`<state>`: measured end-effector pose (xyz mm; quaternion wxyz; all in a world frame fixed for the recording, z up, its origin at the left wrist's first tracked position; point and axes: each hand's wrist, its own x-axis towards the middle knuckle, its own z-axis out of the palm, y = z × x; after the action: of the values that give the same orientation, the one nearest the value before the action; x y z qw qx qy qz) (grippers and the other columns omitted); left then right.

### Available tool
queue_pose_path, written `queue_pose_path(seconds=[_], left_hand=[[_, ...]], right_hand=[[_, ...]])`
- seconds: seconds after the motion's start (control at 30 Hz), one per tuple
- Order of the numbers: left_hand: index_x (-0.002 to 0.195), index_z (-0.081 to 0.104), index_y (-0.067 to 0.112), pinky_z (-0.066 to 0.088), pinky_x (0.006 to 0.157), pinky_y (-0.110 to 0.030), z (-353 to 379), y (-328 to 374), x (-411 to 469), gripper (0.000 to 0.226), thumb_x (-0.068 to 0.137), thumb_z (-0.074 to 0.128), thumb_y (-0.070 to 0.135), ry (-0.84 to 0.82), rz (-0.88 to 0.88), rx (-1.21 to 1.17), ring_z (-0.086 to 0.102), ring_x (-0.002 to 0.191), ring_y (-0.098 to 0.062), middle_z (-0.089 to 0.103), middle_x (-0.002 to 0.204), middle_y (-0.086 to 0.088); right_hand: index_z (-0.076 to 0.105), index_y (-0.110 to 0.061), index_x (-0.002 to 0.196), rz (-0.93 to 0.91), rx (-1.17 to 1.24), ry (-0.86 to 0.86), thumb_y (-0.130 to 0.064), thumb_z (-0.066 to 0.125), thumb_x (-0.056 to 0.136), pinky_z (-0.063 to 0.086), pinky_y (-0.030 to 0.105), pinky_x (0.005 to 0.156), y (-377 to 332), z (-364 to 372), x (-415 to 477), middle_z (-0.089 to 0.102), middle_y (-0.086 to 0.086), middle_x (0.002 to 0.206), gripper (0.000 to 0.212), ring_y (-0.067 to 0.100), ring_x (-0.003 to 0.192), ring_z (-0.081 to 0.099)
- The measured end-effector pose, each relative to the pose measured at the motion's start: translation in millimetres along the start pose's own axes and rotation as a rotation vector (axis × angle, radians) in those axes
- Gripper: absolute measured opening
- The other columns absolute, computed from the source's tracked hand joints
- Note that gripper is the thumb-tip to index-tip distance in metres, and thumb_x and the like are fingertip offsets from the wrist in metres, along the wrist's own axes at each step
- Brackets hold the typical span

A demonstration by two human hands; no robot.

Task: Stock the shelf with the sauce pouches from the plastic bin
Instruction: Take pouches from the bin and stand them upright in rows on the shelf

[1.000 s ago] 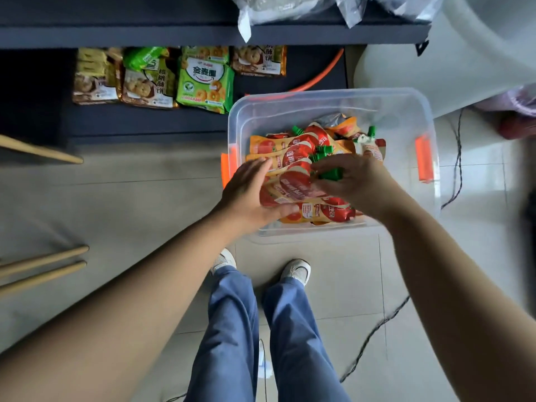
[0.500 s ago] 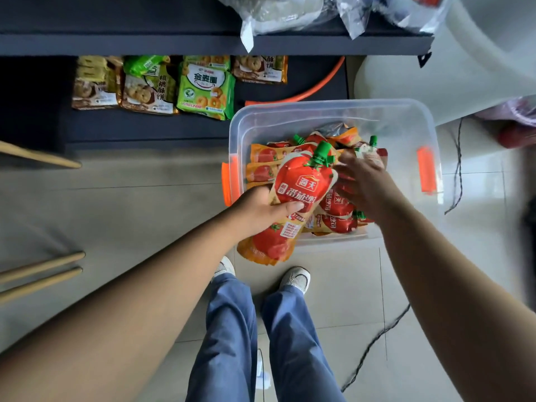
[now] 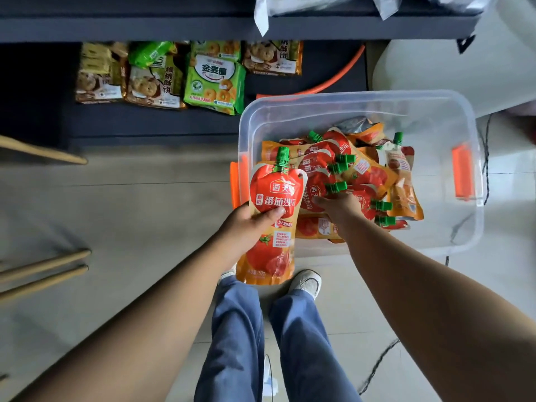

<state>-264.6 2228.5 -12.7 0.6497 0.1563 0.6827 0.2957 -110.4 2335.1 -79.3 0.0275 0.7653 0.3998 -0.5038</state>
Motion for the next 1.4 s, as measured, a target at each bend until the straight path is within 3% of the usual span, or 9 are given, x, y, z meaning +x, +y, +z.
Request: queue_pose_path(seconds=[0.13, 0.27, 0.5, 0.67, 0.77, 0.9, 1.07, 1.17, 1.4], left_hand=[[0.090, 0.059, 0.032, 0.046, 0.098, -0.047, 1, -2, 0, 0.034, 0.064, 0.066, 0.052, 0.008, -0.016, -0.023, 0.063, 0.102, -0.023, 0.068, 0.105, 0.001], [0.091, 0.060, 0.030, 0.047, 0.097, -0.046, -4, 2, -8, 0.038, 0.061, 0.068, 0.051, 0.038, -0.042, -0.055, 0.064, 0.100, -0.023, 0.069, 0.103, 0.000], [0.085, 0.063, 0.021, 0.050, 0.078, -0.033, -17, 57, -54, 0.012, 0.076, 0.071, 0.021, 0.054, 0.062, -0.201, 0.068, 0.080, -0.017, 0.073, 0.075, 0.006], [0.084, 0.065, 0.019, 0.049, 0.086, -0.038, -18, 138, -110, 0.069, 0.021, 0.085, 0.041, -0.057, 0.187, -0.176, 0.070, 0.076, -0.015, 0.075, 0.075, 0.003], [0.084, 0.065, 0.019, 0.052, 0.073, -0.034, -7, 184, -154, 0.090, 0.002, 0.088, 0.049, -0.125, 0.301, -0.255, 0.071, 0.073, -0.014, 0.075, 0.076, 0.001], [0.086, 0.072, 0.022, 0.056, 0.069, -0.032, 17, 235, -220, 0.076, 0.017, 0.090, 0.047, -0.298, 0.456, -0.287, 0.071, 0.083, -0.017, 0.075, 0.090, -0.003], [0.098, 0.064, 0.014, 0.056, 0.070, -0.032, 47, 298, -296, 0.069, 0.040, 0.089, 0.043, -0.136, 0.606, -0.248, 0.070, 0.078, -0.019, 0.075, 0.086, -0.005], [0.092, 0.063, 0.015, 0.053, 0.072, -0.033, 56, 325, -342, 0.041, 0.058, 0.079, 0.029, -0.072, 0.737, -0.293, 0.068, 0.080, -0.020, 0.074, 0.078, -0.001], [0.093, 0.064, 0.018, 0.052, 0.072, -0.036, 43, 348, -416, 0.036, 0.061, 0.063, 0.034, 0.000, 0.905, -0.387, 0.068, 0.082, -0.020, 0.074, 0.082, -0.003]], right_hand=[[0.062, -0.003, 0.115, -0.059, 0.134, 0.060, -0.026, 0.067, 0.082, 0.052, 0.031, 0.077, 5, 8, -5, 0.066, 0.007, 0.103, 0.040, 0.019, 0.084, 0.060], [0.061, -0.004, 0.112, -0.209, 0.268, 0.128, -0.017, 0.065, 0.084, 0.051, 0.036, 0.089, -7, 1, -35, 0.063, 0.003, 0.101, 0.031, 0.021, 0.097, 0.062], [0.071, -0.009, 0.093, -0.600, 0.283, 0.073, -0.015, 0.068, 0.081, 0.051, 0.010, 0.061, -59, -84, -124, 0.068, -0.010, 0.075, 0.014, 0.001, 0.067, 0.063], [0.070, -0.018, 0.056, -0.787, 0.514, -0.143, -0.011, 0.064, 0.080, 0.054, 0.024, 0.062, -122, -169, -198, 0.070, -0.006, 0.059, 0.027, 0.006, 0.057, 0.063], [0.068, -0.015, 0.048, -0.853, 0.670, -0.210, -0.009, 0.061, 0.081, 0.054, 0.021, 0.055, -156, -206, -248, 0.067, -0.004, 0.053, 0.034, 0.006, 0.051, 0.061], [0.064, -0.011, 0.066, -0.912, 0.811, -0.230, -0.014, 0.065, 0.081, 0.053, 0.023, 0.053, -184, -249, -316, 0.068, -0.002, 0.057, 0.015, 0.011, 0.054, 0.064], [0.065, -0.010, 0.072, -1.040, 0.863, -0.239, -0.021, 0.064, 0.084, 0.056, 0.036, 0.070, -207, -297, -399, 0.070, 0.003, 0.068, 0.017, 0.018, 0.066, 0.066], [0.066, -0.010, 0.076, -1.154, 0.893, -0.350, -0.024, 0.057, 0.088, 0.057, 0.033, 0.069, -217, -318, -444, 0.071, 0.005, 0.072, 0.021, 0.017, 0.067, 0.068], [0.065, -0.016, 0.088, -1.239, 0.690, -0.488, -0.031, 0.061, 0.084, 0.058, 0.036, 0.073, -221, -308, -504, 0.075, 0.002, 0.081, 0.016, 0.020, 0.077, 0.072]])
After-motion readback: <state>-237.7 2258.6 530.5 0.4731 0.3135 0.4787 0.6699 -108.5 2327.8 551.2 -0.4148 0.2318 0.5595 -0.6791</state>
